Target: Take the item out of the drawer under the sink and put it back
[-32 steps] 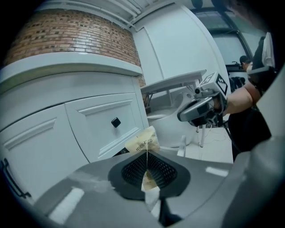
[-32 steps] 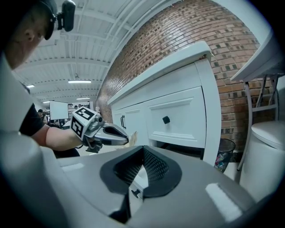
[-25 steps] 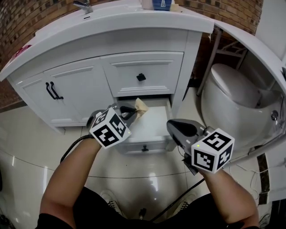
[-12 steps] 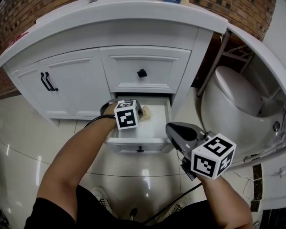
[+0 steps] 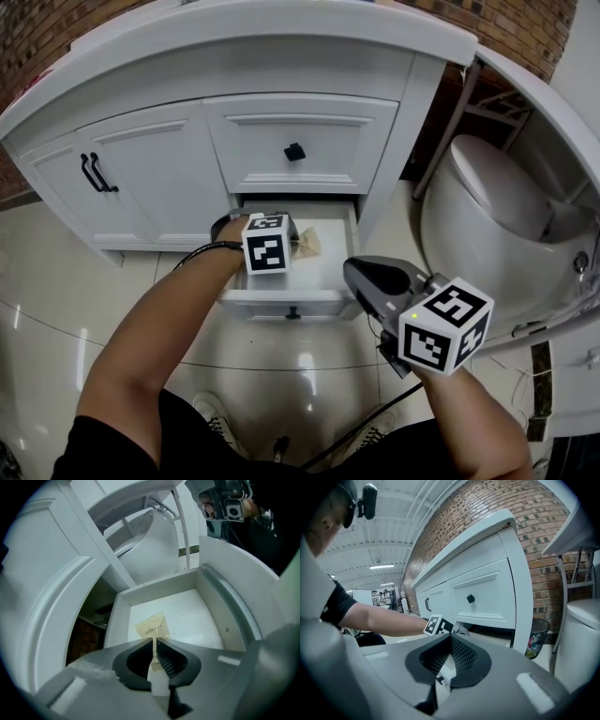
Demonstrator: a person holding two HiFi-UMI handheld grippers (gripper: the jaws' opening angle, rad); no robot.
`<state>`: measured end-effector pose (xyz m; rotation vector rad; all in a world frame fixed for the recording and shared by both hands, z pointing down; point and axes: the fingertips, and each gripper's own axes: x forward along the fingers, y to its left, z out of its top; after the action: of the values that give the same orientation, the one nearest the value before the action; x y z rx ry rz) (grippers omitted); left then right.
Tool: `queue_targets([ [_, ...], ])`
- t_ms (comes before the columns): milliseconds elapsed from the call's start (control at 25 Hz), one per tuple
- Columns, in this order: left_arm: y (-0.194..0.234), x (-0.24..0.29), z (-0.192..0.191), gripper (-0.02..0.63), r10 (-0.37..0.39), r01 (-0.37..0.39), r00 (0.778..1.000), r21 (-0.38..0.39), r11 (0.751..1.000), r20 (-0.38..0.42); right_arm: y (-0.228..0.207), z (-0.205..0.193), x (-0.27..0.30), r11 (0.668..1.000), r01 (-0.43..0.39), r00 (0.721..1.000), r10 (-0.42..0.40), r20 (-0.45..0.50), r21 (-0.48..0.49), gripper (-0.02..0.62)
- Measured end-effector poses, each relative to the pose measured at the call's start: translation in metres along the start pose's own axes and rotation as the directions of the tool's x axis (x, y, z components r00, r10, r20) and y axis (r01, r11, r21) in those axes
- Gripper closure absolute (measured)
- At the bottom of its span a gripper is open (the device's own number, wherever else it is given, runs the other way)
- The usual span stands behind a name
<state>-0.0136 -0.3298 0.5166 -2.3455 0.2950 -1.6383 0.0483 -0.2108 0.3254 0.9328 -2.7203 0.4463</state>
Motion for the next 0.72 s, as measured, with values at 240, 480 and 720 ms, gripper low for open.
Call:
queue_targets([
  [240, 0.005, -0.011, -0.006, 0.575, 0.044, -0.044, 0.999, -0.002, 0.999, -0.013, 0.002, 0.001, -0.002, 1.0, 0.005, 1.0, -0.005, 0.005, -0.008, 0.588],
  [480, 0.019, -0.044, 0.001, 0.598, 0.142, -0.136, 0.988, -0.087, 0.987, 0.068, 0.0, 0.002, -0.005, 1.0, 0.02, 1.0, -0.02, 0.011, -0.022, 0.588],
  [720, 0.015, -0.103, 0.021, 0.6, 0.276, -0.226, 0.934, -0.223, 0.948, 0.225, 0.005, 0.0, -0.005, 0.999, 0.03, 1.0, -0.03, 0.004, -0.037, 0.588],
])
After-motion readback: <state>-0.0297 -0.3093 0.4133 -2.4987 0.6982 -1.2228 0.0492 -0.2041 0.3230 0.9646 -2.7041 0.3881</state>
